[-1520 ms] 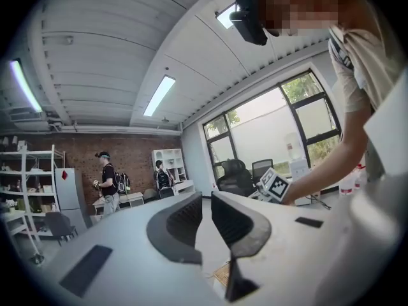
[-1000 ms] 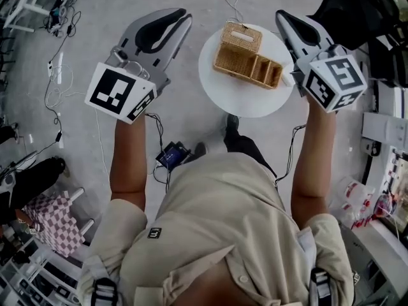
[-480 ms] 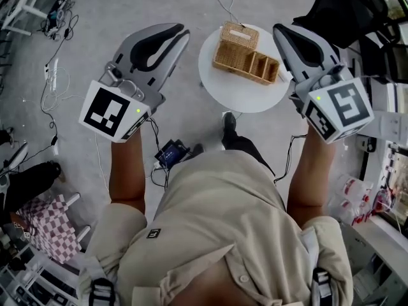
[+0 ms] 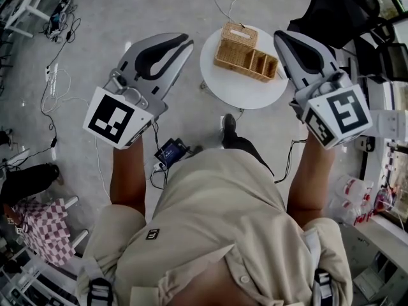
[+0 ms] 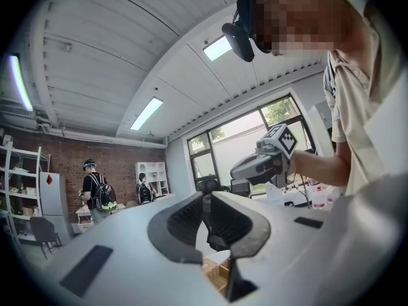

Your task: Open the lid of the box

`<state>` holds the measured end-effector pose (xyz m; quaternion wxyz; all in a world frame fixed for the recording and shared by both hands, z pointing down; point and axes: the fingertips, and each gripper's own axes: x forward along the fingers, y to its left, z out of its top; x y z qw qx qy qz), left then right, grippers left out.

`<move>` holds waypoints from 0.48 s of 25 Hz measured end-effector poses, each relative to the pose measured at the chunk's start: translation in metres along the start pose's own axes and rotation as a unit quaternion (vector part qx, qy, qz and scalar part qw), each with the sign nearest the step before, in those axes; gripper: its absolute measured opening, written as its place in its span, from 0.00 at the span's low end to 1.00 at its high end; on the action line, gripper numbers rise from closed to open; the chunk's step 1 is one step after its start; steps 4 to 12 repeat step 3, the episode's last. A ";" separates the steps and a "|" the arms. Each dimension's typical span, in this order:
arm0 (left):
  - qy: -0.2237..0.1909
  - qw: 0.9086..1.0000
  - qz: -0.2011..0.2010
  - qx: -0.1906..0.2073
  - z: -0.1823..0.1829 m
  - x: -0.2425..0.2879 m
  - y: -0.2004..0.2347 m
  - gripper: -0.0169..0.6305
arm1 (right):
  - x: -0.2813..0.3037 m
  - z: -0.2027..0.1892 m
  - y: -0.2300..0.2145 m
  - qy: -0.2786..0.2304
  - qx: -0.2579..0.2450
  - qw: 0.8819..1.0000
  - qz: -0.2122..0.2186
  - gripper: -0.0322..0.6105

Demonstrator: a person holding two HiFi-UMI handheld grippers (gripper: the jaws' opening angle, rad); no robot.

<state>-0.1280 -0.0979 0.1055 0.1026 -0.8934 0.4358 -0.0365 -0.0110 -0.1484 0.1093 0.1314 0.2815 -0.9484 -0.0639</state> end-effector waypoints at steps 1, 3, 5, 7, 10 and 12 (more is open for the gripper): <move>0.000 1.000 -0.001 0.000 0.003 -0.006 0.000 0.09 | 0.000 0.003 0.005 0.001 0.000 1.000 0.000 0.03; 0.000 1.000 -0.002 0.001 0.008 -0.019 0.002 0.09 | 0.000 0.010 0.017 0.002 0.000 1.000 -0.001 0.03; 0.000 1.000 -0.002 0.001 0.008 -0.019 0.002 0.09 | 0.000 0.010 0.017 0.002 0.000 1.000 -0.001 0.03; 0.000 1.000 -0.002 0.001 0.008 -0.019 0.002 0.09 | 0.000 0.010 0.017 0.002 0.000 1.000 -0.001 0.03; 0.000 1.000 -0.002 0.001 0.008 -0.019 0.002 0.09 | 0.000 0.010 0.017 0.002 0.000 1.000 -0.001 0.03; 0.000 1.000 -0.002 0.001 0.008 -0.019 0.002 0.09 | 0.000 0.010 0.017 0.002 0.000 1.000 -0.001 0.03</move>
